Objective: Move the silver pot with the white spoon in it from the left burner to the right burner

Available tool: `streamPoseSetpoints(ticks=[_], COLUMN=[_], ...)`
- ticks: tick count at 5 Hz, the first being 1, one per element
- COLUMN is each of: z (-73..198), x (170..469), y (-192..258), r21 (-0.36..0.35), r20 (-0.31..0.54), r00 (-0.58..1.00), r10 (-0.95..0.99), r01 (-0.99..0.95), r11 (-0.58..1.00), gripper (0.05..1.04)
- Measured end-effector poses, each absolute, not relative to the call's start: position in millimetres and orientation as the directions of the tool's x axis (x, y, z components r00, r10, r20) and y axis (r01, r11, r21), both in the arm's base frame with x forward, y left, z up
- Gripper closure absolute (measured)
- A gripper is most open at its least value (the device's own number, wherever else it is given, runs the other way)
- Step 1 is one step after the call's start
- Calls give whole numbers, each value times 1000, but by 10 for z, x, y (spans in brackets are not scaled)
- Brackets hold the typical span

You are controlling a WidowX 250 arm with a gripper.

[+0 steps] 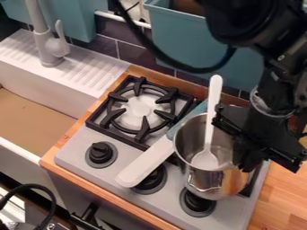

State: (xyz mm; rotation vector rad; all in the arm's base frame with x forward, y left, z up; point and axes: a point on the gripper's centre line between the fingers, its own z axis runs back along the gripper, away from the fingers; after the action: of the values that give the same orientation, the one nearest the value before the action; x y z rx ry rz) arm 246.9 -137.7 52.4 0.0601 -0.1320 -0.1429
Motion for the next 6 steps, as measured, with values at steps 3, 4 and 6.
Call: streamPoseSetpoints(ticks=[3,4,6], z=[510,460,660], x=[2495,2432,2440], y=[-1381,-1365,-1323], r21=[70,71,30], r20=[138,130,140], r00=[977,978,981], r10=[-161,-162,-132], r01=[153,154,129], r11=[986,986,991], gripper=[610,305,83])
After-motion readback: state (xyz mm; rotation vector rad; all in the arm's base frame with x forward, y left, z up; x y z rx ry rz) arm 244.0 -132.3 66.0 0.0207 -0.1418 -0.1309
